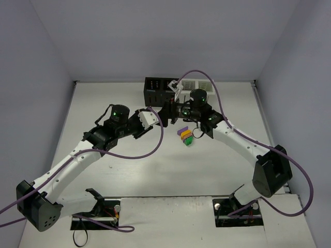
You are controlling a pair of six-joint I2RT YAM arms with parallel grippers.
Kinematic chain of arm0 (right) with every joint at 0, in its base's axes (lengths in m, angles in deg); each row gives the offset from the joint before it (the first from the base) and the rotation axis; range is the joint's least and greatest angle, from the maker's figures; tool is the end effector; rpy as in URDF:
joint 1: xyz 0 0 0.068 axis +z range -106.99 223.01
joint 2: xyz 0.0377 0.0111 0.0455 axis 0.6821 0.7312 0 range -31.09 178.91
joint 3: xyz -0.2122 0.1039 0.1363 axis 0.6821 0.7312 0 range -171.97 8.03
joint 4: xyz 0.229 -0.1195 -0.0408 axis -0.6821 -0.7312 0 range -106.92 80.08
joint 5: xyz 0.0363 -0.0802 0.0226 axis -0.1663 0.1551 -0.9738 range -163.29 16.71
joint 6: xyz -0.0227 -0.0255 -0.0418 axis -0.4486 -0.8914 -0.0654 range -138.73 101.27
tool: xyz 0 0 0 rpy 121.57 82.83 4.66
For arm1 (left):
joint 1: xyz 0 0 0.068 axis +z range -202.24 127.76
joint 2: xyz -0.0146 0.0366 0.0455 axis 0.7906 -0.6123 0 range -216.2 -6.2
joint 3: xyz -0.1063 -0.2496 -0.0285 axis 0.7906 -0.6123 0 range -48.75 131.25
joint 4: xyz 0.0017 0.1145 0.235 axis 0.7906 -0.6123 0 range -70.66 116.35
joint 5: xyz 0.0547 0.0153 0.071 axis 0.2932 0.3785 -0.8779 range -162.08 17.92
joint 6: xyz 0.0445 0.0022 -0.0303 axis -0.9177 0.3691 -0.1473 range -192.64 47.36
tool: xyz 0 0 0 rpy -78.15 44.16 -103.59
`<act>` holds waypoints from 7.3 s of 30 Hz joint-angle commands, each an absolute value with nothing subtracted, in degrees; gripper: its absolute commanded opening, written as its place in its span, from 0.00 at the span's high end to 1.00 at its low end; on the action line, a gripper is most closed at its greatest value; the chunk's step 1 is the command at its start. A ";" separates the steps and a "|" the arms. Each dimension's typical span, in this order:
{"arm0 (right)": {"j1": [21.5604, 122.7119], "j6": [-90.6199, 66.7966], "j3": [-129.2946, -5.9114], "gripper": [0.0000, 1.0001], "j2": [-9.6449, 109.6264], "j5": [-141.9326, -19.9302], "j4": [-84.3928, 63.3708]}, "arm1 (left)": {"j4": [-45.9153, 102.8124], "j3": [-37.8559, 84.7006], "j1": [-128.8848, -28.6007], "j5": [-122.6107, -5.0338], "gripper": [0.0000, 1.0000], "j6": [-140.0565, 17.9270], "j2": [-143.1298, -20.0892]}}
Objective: Sort the legos into containers by color
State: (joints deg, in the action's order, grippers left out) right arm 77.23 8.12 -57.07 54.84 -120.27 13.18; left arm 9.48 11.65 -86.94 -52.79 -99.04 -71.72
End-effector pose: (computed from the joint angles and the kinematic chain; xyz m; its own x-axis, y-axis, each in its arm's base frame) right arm 0.2746 0.2183 0.3496 -0.4169 0.0891 -0.9046 -0.8961 0.1267 0.4254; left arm 0.2069 -0.1575 0.3514 0.0751 0.4583 -0.8856 0.8437 0.4442 0.3014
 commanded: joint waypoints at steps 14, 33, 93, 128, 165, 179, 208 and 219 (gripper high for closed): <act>79.92 9.75 -55.87 0.35 56.18 -120.93 20.32 | 14.30 12.25 -86.87 -51.43 0.84 -98.66 -69.13; 80.80 8.96 -54.99 0.76 56.89 -120.05 19.18 | 15.01 11.72 -86.87 -51.87 0.84 -98.57 -68.52; 67.53 5.53 -57.53 1.00 50.56 -117.94 15.14 | 11.49 13.22 -86.96 -52.31 0.89 -99.71 -71.59; 67.44 -8.18 -118.17 0.69 107.60 -106.78 13.99 | 18.52 13.39 -78.35 -54.24 0.88 -90.40 -72.21; 78.16 9.31 -60.88 0.32 56.19 -118.47 18.82 | 18.35 9.44 -81.42 -41.93 0.88 -99.62 -67.55; 79.75 11.68 -56.48 0.39 56.18 -117.41 21.37 | 18.61 9.35 -82.65 -43.43 0.88 -100.15 -67.82; 76.76 6.33 -57.01 1.00 54.87 -112.05 14.87 | 19.93 8.56 -83.27 -47.29 0.38 -97.96 -67.02; 68.50 -7.99 -69.20 1.00 63.02 -100.37 11.71 | 24.68 10.05 -83.09 -60.91 0.19 -82.07 -69.56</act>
